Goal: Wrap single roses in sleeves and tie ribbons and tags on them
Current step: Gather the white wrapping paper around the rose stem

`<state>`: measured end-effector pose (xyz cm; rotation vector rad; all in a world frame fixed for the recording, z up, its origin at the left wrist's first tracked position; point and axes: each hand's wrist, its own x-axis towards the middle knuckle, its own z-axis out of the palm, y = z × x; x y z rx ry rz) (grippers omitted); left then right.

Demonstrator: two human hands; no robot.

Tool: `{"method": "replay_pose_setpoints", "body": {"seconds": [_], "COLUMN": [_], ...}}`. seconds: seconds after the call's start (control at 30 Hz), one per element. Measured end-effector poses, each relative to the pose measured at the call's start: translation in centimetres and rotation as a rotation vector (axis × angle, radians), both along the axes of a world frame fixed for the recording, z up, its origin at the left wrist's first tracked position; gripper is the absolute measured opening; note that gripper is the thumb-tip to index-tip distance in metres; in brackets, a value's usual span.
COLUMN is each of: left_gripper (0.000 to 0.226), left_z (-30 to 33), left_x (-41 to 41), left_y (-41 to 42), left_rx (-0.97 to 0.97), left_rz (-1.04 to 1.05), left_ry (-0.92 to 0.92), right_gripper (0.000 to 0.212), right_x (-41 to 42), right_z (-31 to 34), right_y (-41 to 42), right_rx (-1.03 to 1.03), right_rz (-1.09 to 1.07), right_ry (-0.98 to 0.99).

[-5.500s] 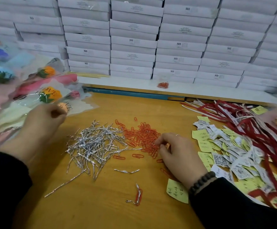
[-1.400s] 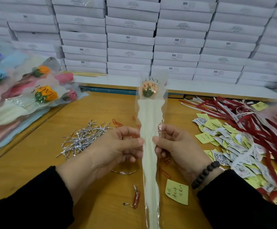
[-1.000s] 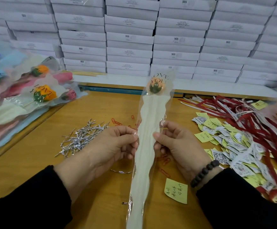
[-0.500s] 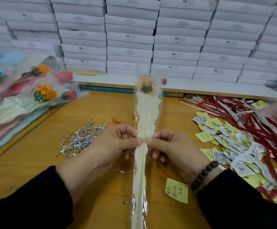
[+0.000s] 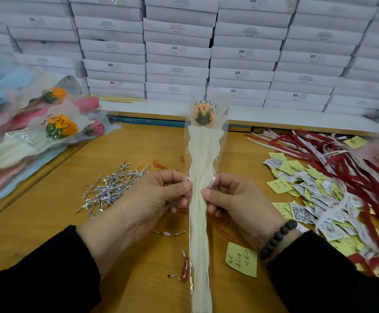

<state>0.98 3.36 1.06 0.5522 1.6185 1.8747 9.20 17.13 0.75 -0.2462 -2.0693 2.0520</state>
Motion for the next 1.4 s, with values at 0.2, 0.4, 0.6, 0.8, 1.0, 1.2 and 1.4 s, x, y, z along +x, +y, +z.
{"method": "replay_pose_setpoints", "body": {"seconds": [0.2,0.4,0.6,0.8,1.0,1.2,1.4], "left_gripper": [0.01,0.012,0.013,0.01,0.01,0.009,0.017], "left_z": [0.03,0.2,0.25,0.35,0.42,0.4,0.51], "left_x": [0.17,0.33,0.56,0.8,0.88,0.91,0.89], "left_y": [0.07,0.19,0.27,0.34,0.54,0.57,0.42], "left_rx": [0.03,0.044,-0.063,0.007,0.11,0.105,0.054], "left_rz": [-0.022,0.021,0.069,0.06,0.118,0.11,0.076], "left_ry": [-0.035,0.001,0.256,0.15,-0.015,-0.002,0.025], "right_gripper": [0.01,0.015,0.01,0.012,0.012,0.012,0.01], "right_x": [0.02,0.08,0.11,0.19,-0.01,-0.05,-0.09], "right_z": [0.0,0.14,0.27,0.32,0.04,-0.1,-0.13], "right_y": [-0.18,-0.17,-0.33,-0.32,-0.28,-0.34,-0.12], "right_rx": [0.014,-0.016,-0.118,-0.04,-0.043,-0.031,-0.034], "right_rz": [0.007,0.017,0.046,0.007,-0.04,-0.06,-0.056], "right_ry": [0.015,-0.01,-0.052,-0.001,0.055,0.071,0.075]}}
